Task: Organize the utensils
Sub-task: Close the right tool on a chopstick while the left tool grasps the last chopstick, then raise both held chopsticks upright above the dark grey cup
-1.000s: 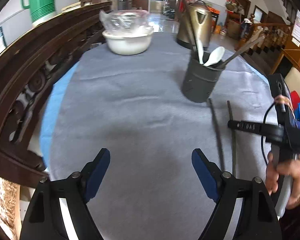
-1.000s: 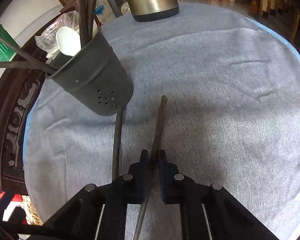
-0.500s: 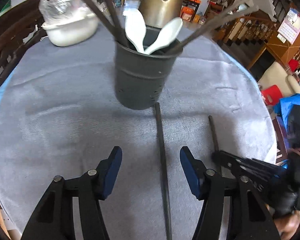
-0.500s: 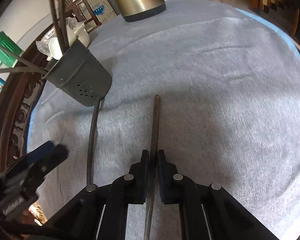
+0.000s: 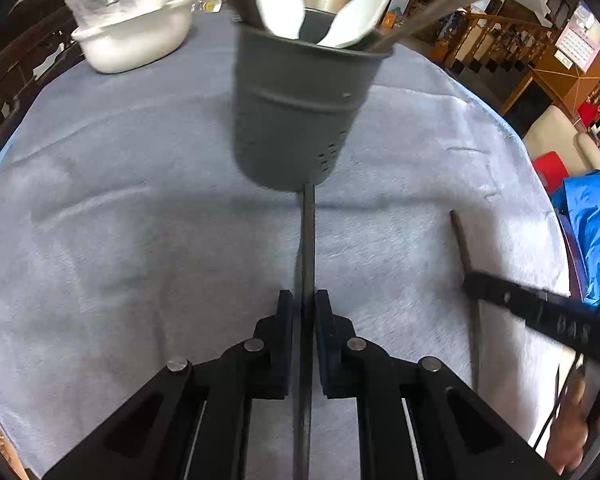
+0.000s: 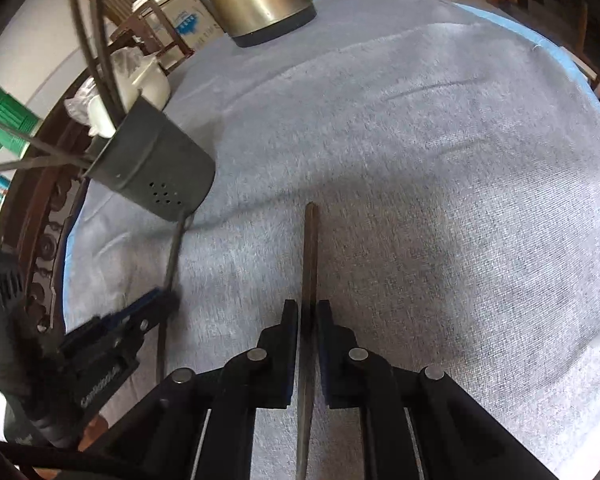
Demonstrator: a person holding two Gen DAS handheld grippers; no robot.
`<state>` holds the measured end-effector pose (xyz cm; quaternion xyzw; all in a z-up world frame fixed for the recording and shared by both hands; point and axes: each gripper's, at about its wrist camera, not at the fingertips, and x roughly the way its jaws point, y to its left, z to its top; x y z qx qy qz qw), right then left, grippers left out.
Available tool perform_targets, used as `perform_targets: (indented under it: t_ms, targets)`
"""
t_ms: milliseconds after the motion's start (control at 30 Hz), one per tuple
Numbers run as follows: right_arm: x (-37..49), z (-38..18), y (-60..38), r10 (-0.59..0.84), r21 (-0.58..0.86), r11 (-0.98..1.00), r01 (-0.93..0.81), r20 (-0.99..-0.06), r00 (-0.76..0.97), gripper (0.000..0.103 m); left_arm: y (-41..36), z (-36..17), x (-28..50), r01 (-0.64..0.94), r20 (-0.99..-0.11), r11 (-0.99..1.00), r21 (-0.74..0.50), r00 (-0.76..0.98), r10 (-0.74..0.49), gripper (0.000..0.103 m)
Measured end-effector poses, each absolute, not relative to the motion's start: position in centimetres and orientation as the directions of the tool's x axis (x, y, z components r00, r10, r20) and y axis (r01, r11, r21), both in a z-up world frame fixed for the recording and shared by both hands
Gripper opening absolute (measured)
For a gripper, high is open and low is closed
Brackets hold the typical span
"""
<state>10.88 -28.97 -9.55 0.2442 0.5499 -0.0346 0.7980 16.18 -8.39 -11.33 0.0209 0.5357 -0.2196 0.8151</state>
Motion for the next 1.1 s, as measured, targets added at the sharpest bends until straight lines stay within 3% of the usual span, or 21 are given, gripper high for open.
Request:
perform_targets:
  t_ms: [167,233,267,567,600,633,700,867,1100]
  targets:
    - [12.5,-10.1,-28.7,0.180,0.317,0.879,0.357,-0.912,0.368,0.012,-6.5,-11.2,17.1,0.360,-0.889,0.900,-0.248,0.286,-0.359,0.016]
    - [13.3,-10.1,-28.4,0.164,0.302,0.882,0.363,-0.917,0.364,0.012,-6.1,-11.1,17.7,0.342,-0.889,0.902,-0.262,0.279,-0.364,0.030]
    - [13.6,-10.1,-28.2,0.153,0.288,0.886,0.363,-0.921,0.358,0.012,-6.0,-11.1,18.1,0.334,-0.890,0.904,-0.265,0.277,-0.363,0.032]
    - [17.3,-10.7,-27.0,0.089,0.208,0.906,0.369,-0.945,0.315,0.012,-7.9,-11.3,20.0,0.337,-0.890,0.908,-0.248,0.291,-0.351,0.032]
    - [17.6,-10.7,-26.7,0.072,0.186,0.916,0.356,-0.948,0.310,0.011,-8.0,-11.3,20.1,0.340,-0.888,0.909,-0.243,0.298,-0.349,0.030]
    - [18.0,-10.6,-26.4,0.056,0.167,0.924,0.345,-0.950,0.308,0.011,-8.0,-11.3,20.0,0.342,-0.887,0.911,-0.230,0.311,-0.341,0.018]
    - [18.6,-11.2,-26.2,0.037,0.148,0.931,0.335,-0.948,0.315,0.007,-8.2,-11.5,20.1,0.340,-0.885,0.915,-0.220,0.325,-0.333,0.008]
    - [18.0,-10.7,-25.8,0.074,0.200,0.927,0.317,-0.927,0.368,0.006,-6.6,-10.0,18.8,0.344,-0.861,0.917,-0.202,0.383,-0.333,0.007]
    - [15.7,-5.8,-25.3,0.150,0.319,0.921,0.223,-0.820,0.552,0.006,-3.8,-3.7,15.6,0.354,-0.759,0.903,-0.246,0.509,-0.406,0.007]
